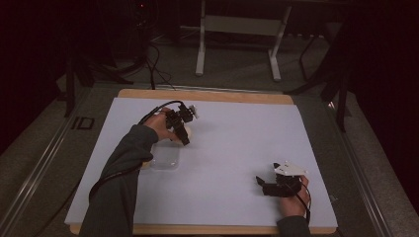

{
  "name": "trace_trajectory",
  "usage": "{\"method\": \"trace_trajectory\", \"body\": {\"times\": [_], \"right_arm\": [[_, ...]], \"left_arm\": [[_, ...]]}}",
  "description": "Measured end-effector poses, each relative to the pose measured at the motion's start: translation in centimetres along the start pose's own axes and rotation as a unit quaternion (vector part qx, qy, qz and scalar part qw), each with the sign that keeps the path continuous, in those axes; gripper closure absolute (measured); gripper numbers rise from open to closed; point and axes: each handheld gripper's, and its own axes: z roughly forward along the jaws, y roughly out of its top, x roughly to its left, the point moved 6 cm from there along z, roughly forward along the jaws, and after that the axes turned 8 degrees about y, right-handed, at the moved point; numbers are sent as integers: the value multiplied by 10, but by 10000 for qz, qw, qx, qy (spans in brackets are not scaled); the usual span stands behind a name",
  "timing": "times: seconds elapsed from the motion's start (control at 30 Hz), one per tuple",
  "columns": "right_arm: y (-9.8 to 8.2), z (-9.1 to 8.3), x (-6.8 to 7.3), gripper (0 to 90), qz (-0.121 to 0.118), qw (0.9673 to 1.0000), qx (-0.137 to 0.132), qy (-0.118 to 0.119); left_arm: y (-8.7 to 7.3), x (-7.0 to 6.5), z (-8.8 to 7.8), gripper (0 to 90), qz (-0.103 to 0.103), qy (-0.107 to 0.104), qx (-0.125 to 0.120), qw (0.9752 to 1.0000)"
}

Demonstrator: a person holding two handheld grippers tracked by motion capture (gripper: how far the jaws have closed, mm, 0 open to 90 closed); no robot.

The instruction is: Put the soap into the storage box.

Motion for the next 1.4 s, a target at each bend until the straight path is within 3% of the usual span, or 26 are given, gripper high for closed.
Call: {"method": "trace_trajectory", "body": {"times": [0.33, 0.5, 1.4], "right_arm": [[0, 0, 0, 142, -2, 10000, 13, -12], [0, 0, 0, 142, -12, 10000, 13, -12], [0, 0, 1, 143, -31, 10000, 29, -21]], "left_arm": [[-11, 5, -10, 257, 18, 45, 79, 10000], [-14, 8, -14, 256, -22, 82, 9, 10000], [-41, 14, -18, 257, -112, 33, 67, 9999]]}}
